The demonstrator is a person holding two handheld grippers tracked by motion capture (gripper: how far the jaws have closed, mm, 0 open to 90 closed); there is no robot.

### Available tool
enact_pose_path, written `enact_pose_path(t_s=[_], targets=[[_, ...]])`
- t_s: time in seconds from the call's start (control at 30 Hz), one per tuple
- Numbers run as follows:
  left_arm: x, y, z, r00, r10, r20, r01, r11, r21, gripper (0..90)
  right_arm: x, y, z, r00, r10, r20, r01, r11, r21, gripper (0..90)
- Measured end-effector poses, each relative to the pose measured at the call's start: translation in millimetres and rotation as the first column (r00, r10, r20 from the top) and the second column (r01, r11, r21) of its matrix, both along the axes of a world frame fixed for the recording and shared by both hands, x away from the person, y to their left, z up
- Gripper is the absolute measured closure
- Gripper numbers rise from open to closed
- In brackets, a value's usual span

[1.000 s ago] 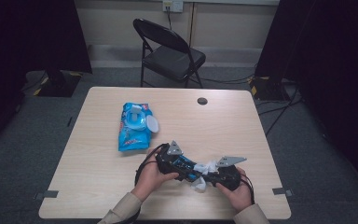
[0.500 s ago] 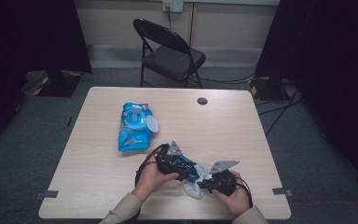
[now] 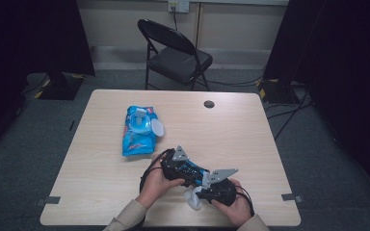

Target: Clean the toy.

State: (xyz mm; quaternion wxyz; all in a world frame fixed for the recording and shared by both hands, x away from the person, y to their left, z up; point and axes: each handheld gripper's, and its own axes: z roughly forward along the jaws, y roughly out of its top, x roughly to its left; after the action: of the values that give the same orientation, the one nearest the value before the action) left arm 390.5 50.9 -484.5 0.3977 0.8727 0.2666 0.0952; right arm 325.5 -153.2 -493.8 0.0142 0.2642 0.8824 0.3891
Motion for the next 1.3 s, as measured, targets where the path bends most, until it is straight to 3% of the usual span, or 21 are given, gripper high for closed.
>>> enact_pose_path(t_s=[0.07, 0.2, 0.27, 0.3, 0.37, 0.4, 0.47, 0.53, 0.63, 0.67, 0.7, 0.83, 0.87, 0.93, 0.97, 1.3], targets=[[-0.4, -0.7, -0.1, 1.0000, 0.000, 0.002, 0.000, 1.0000, -0.001, 11.2, -1.5, 2.7, 1.0, 0.9998, 0.018, -0.004, -0.018, 0.9997, 0.017, 87.9], [-0.9, -0.8, -0.8, 1.0000, 0.001, 0.006, -0.001, 1.0000, -0.010, 11.2, -5.4, 7.1, 7.6, 0.9988, 0.049, 0.000, -0.049, 0.9988, -0.004, 87.8], [-1.1, -0.5, -0.8, 1.0000, 0.001, 0.008, -0.001, 1.0000, -0.007, 11.2, -6.2, 4.8, 10.7, 0.9988, 0.049, 0.000, -0.049, 0.9988, 0.009, 87.8], [-1.5, -0.8, -1.4, 1.0000, 0.006, 0.007, -0.006, 0.9998, -0.016, 11.2, -6.5, -5.8, 19.2, 0.9996, 0.028, 0.003, -0.028, 0.9987, 0.044, 87.9], [-1.5, -0.9, -1.3, 1.0000, 0.005, 0.008, -0.005, 0.9999, -0.016, 11.2, -6.2, -10.5, 22.1, 0.9999, 0.015, 0.003, -0.015, 0.9982, 0.057, 87.9], [-1.7, -1.2, -1.2, 1.0000, 0.004, 0.007, -0.004, 0.9999, -0.016, 11.2, -4.7, -26.2, 29.4, 0.9994, -0.033, 0.007, 0.032, 0.9956, 0.088, 87.9], [-1.6, -1.3, -1.1, 1.0000, 0.002, 0.008, -0.002, 0.9999, -0.013, 11.2, -4.1, -31.4, 31.3, 0.9986, -0.052, 0.010, 0.050, 0.9938, 0.100, 87.9], [-1.8, -1.8, -0.9, 1.0000, 0.003, 0.004, -0.003, 0.9999, -0.011, 11.2, -0.7, -50.9, 36.5, 0.9929, -0.117, 0.020, 0.113, 0.9841, 0.137, 87.9], [-1.7, -2.3, -0.5, 1.0000, 0.003, 0.001, -0.003, 1.0000, -0.009, 11.2, 3.0, -65.4, 39.2, 0.9859, -0.166, 0.024, 0.160, 0.9753, 0.152, 87.9], [-1.7, -2.3, -0.5, 1.0000, 0.003, 0.001, -0.003, 1.0000, -0.009, 11.2, 3.0, -65.4, 39.2, 0.9859, -0.166, 0.024, 0.160, 0.9753, 0.152, 87.9], [-1.5, -2.7, -0.5, 1.0000, -0.001, 0.003, 0.001, 1.0000, -0.008, 11.2, 5.3, -73.7, 39.1, 0.9767, -0.213, 0.027, 0.206, 0.9663, 0.154, 87.9], [-2.0, -3.5, -0.8, 1.0000, -0.005, 0.004, 0.005, 0.9999, -0.010, 11.2, 8.3, -78.5, 33.9, 0.9675, -0.251, 0.034, 0.244, 0.9607, 0.132, 87.8], [-2.1, -4.0, -0.7, 1.0000, -0.007, 0.002, 0.007, 0.9999, -0.010, 11.2, 11.6, -77.8, 26.7, 0.9587, -0.282, 0.041, 0.276, 0.9558, 0.100, 87.8], [-2.1, -4.1, -0.6, 1.0000, -0.006, 0.001, 0.006, 0.9999, -0.008, 11.2, 12.8, -76.6, 24.4, 0.9555, -0.292, 0.045, 0.287, 0.9539, 0.088, 87.8], [-1.9, -4.2, -0.6, 1.0000, -0.007, 0.000, 0.007, 0.9999, -0.009, 11.2, 17.3, -71.2, 18.1, 0.9498, -0.309, 0.051, 0.305, 0.9501, 0.064, 87.8], [-1.9, -3.4, -0.9, 1.0000, -0.006, 0.002, 0.006, 0.9999, -0.011, 11.1, 30.5, -46.2, 0.7, 0.9567, -0.289, 0.033, 0.288, 0.9567, 0.045, 87.6]])
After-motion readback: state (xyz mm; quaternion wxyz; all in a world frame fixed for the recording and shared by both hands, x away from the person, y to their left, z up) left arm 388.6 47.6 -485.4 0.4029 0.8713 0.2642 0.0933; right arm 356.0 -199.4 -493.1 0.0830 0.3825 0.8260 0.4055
